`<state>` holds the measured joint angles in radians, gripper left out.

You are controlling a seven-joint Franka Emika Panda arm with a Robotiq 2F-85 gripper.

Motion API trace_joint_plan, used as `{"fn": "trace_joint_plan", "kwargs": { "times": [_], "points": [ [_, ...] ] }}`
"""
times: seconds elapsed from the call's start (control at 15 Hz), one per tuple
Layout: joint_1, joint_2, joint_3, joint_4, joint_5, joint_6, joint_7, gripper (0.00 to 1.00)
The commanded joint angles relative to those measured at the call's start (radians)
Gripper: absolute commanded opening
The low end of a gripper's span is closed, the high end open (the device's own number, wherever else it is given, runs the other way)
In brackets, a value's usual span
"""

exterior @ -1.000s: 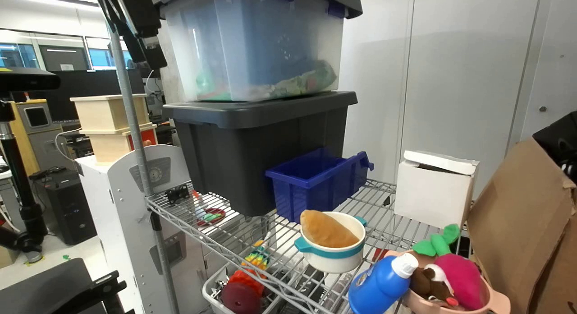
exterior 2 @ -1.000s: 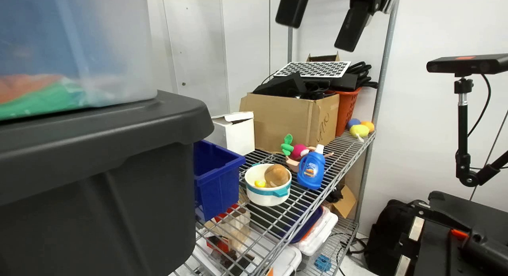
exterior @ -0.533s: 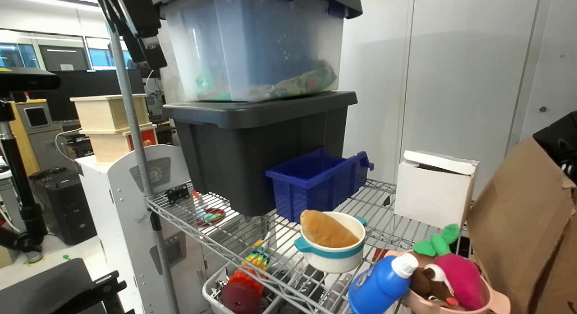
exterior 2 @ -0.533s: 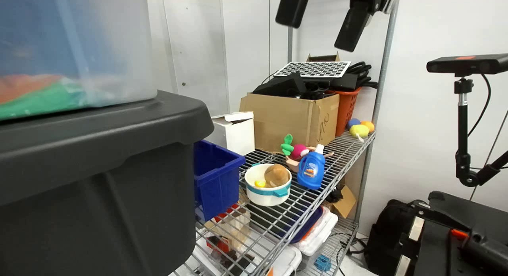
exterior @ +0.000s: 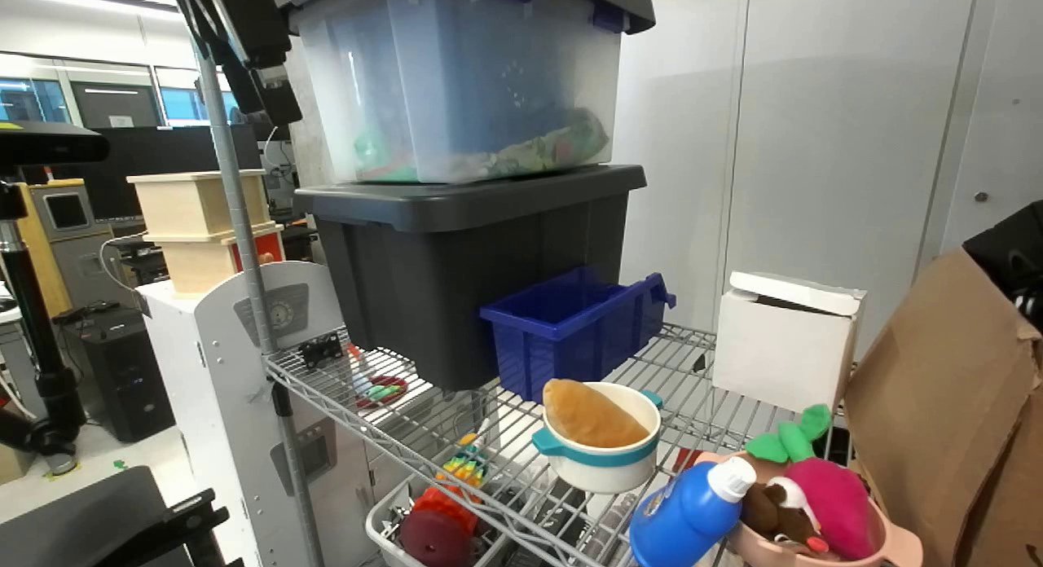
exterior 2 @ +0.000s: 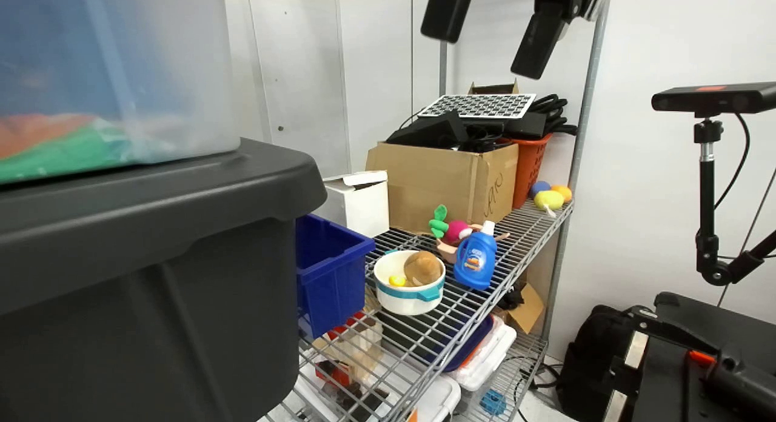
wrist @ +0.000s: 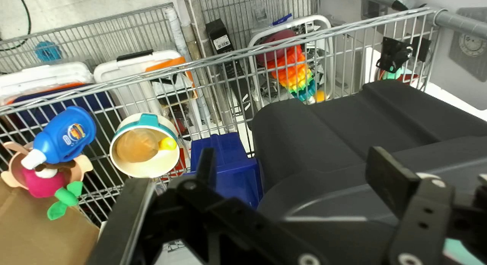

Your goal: Remove the bread plush toy from the pot and put it in the blue container.

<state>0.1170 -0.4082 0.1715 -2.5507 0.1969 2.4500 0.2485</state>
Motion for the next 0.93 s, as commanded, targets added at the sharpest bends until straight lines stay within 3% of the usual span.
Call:
{"fn": "trace_joint_plan", "kwargs": {
  "times": [0.0, 0.33, 0.87],
  "points": [
    [0.005, 0.000, -0.005, 0.001, -0.004, -0.003, 0.002, 1.00],
    [0.005, 0.000, -0.005, 0.001, -0.004, -0.003, 0.002, 1.00],
    [-0.145, 0.089, 0.008, 0.016, -0.236, 0.084, 0.108, 1.00]
  ]
}}
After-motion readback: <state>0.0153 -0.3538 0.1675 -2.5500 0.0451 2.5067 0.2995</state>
